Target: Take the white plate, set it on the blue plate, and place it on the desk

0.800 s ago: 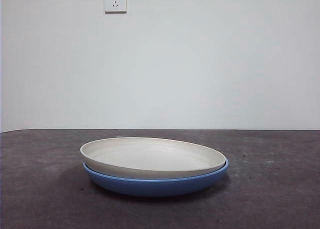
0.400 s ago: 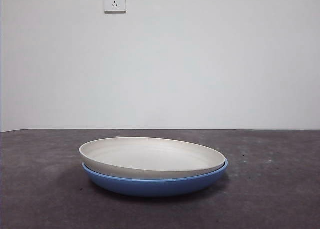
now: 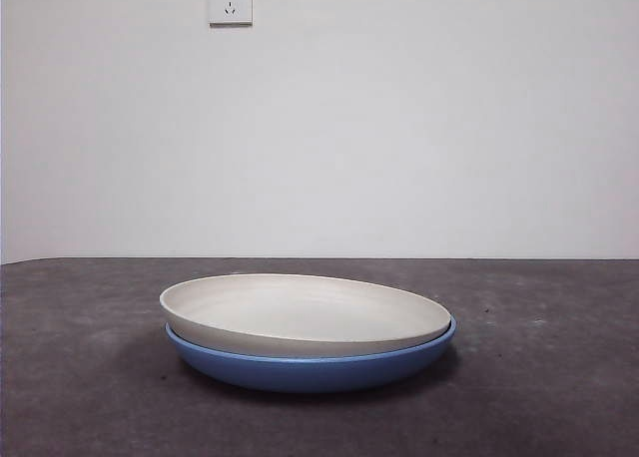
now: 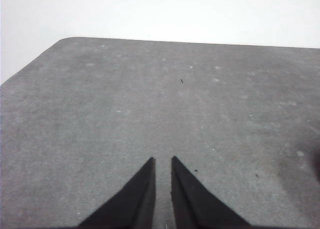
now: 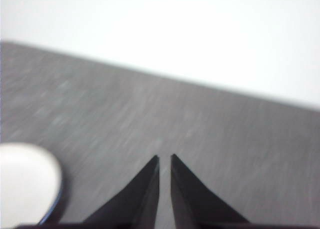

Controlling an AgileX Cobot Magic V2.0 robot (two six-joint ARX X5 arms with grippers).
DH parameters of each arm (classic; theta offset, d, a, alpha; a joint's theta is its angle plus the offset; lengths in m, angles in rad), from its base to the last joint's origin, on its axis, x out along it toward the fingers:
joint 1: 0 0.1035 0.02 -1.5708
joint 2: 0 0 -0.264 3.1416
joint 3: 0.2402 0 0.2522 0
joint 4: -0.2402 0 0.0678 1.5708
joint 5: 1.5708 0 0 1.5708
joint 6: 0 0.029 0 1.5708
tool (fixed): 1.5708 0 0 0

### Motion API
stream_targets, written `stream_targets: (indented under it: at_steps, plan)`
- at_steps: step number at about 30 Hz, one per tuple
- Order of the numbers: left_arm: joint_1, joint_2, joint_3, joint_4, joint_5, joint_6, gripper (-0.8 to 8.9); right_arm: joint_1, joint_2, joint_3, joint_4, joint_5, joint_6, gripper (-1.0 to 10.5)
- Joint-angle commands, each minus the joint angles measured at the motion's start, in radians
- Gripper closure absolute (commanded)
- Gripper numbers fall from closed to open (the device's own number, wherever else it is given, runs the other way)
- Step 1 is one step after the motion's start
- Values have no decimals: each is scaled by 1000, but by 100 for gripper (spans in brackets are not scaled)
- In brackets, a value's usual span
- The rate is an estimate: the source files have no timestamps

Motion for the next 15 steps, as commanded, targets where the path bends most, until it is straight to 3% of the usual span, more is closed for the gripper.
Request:
stream_targets:
  at_steps: [1, 5, 10, 15]
  plan:
    - [1, -2, -21, -5, -2, 2, 762, -15, -42, -177, 250, 13, -39, 911]
    - [1, -2, -21, -5, -2, 2, 762, -20, -114, -370, 392, 23, -37, 912]
    - [1, -2, -21, -5, -2, 2, 762, -40, -203, -518, 418, 32, -31, 911]
    - [1, -2, -21, -5, -2, 2, 762, -59, -255, -582, 419, 156, -13, 912]
